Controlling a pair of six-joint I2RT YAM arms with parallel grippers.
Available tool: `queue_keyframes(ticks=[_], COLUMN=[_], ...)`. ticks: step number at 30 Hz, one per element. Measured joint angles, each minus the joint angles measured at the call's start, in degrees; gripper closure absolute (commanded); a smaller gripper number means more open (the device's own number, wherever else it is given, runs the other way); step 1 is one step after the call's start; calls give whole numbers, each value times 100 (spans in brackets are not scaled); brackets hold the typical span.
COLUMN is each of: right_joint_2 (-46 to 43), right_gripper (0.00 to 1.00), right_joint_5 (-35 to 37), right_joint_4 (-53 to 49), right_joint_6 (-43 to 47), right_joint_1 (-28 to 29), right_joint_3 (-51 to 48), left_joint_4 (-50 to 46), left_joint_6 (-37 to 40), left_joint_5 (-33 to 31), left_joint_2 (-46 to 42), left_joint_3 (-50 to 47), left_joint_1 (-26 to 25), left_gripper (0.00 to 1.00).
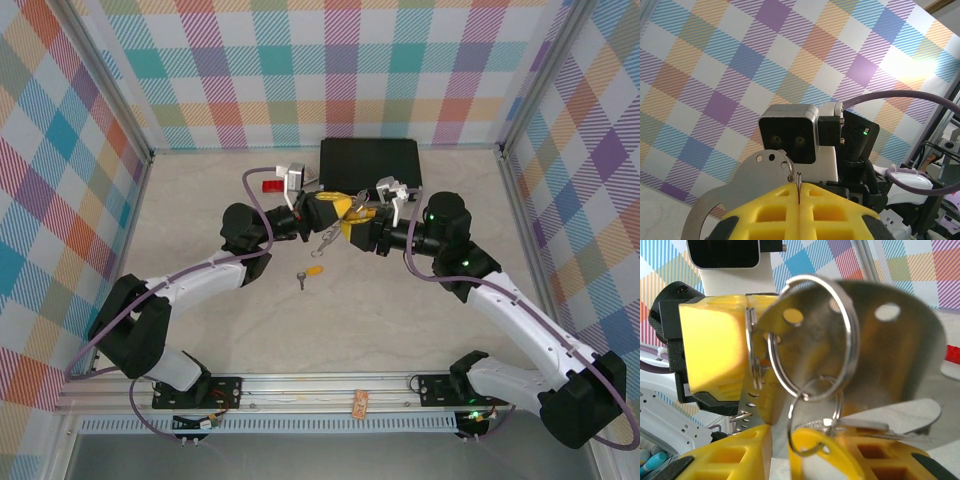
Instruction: Put the keys on the keyring
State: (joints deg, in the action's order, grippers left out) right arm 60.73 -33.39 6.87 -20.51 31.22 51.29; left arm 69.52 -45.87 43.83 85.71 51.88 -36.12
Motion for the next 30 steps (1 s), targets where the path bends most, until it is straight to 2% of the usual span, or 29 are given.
queue_keyframes(ticks=[10, 17, 30], right_joint_2=[-15, -313, -1368], right_gripper=[65, 65, 64], right_joint_5=[74, 485, 1659], right_joint_4=[0, -142, -420], right_joint_6=[13, 66, 343], right_joint_1=[0, 0, 0], right_joint_3=[-66, -448, -820], left_joint_4=[-9, -160, -1335], left_joint_6=[28, 249, 1510], left_joint_5=[2, -7, -669], left_joint_2=[7, -7, -748], left_joint_3=[0, 0, -306], left_joint_1=[-2, -4, -48], left_gripper=[100, 99, 100])
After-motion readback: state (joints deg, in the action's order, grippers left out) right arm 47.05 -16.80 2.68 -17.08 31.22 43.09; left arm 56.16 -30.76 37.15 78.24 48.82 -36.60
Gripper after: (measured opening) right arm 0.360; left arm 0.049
